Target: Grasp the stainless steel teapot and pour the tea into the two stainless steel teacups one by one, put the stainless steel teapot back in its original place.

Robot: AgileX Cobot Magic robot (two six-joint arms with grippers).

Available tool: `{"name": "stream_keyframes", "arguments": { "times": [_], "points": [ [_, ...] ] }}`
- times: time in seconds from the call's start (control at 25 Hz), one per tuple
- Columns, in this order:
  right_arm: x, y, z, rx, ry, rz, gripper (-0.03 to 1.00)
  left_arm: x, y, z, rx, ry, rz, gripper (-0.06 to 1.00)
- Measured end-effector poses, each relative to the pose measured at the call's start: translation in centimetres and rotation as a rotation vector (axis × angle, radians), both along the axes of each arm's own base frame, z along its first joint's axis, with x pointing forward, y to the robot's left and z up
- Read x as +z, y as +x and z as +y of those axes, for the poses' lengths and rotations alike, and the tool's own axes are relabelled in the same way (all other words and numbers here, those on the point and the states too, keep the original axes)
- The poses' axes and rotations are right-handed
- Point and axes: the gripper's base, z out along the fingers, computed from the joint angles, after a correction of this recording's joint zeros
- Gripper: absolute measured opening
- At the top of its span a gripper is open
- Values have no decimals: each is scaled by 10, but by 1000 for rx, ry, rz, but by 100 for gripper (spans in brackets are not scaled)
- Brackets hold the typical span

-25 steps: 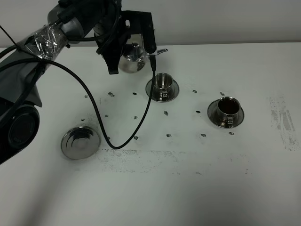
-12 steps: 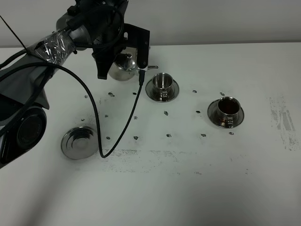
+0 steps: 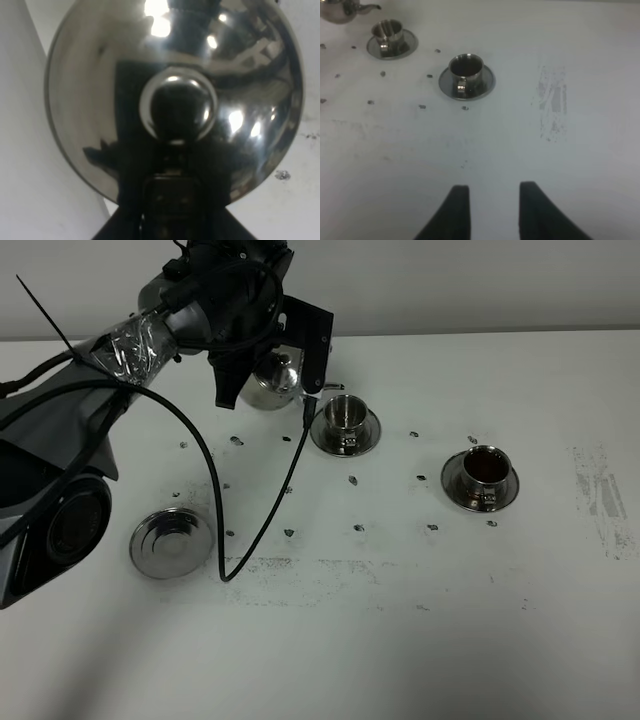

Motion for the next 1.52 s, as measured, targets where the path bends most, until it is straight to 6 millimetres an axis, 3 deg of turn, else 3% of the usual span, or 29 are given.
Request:
{"name": "stream_keyframes", "arguments": {
  "times": [0.88,1.52],
  "points": [
    [0,0,0,0,0,0,23,-3,-2,-17,-70,98,-74,20],
    [0,0,0,0,0,0,23,-15,-1,-22,-109,158,-76,20]
  ]
}}
